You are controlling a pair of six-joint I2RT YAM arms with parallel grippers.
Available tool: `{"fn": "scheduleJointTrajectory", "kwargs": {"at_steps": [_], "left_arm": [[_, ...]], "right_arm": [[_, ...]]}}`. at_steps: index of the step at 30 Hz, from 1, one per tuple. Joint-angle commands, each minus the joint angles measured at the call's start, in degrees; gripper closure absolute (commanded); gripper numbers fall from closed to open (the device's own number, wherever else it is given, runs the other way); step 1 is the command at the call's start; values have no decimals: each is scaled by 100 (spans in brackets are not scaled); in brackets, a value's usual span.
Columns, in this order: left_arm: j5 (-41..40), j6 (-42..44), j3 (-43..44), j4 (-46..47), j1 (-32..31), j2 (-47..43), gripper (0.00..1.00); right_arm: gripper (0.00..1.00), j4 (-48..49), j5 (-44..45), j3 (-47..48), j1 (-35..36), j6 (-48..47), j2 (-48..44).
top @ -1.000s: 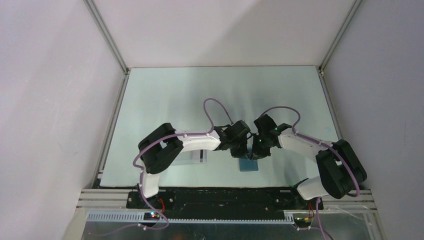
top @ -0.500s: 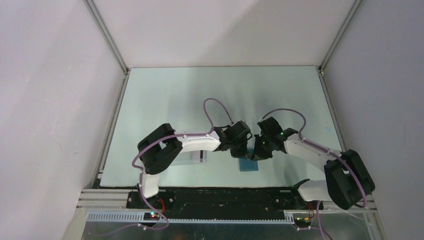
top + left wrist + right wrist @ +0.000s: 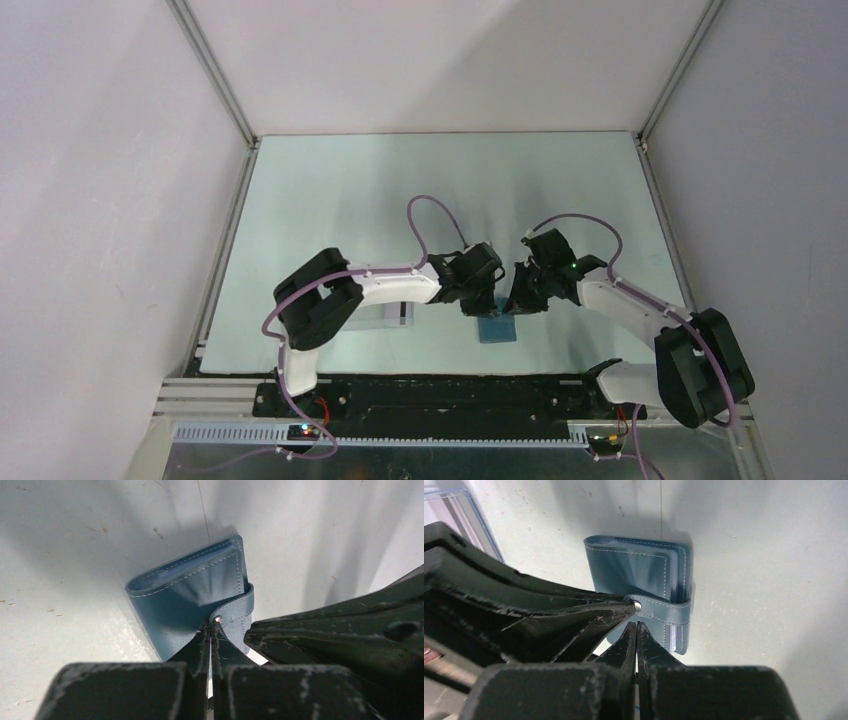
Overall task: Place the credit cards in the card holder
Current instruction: Close the card holder at the center of the board.
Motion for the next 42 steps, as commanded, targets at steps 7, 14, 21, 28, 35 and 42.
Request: {"fn": "scheduleJointTrajectory", "kwargs": {"at_steps": [7,14,21,28,35,42], "left_arm": [[-249,291,-7,-549,-26,-96,100],[-243,338,28,-555,-24,-65,92],[-671,418,-69,-556,9,-591,58],[-962,482,-285,-549,148,-1360,37],[-1012,588,-656,-287,298,-1893,18],[-719,651,-1522,754,623,-2600,8]], "right_arm": [[100,262,90,41,165,-110,548],[100,335,187,43,299,-118,809],[100,236,243,43,292,-102,668],[100,96,251,131,274,-99,570],[99,61,75,168,166,-47,51],[91,-10,57,174,2,-93,-171]]}}
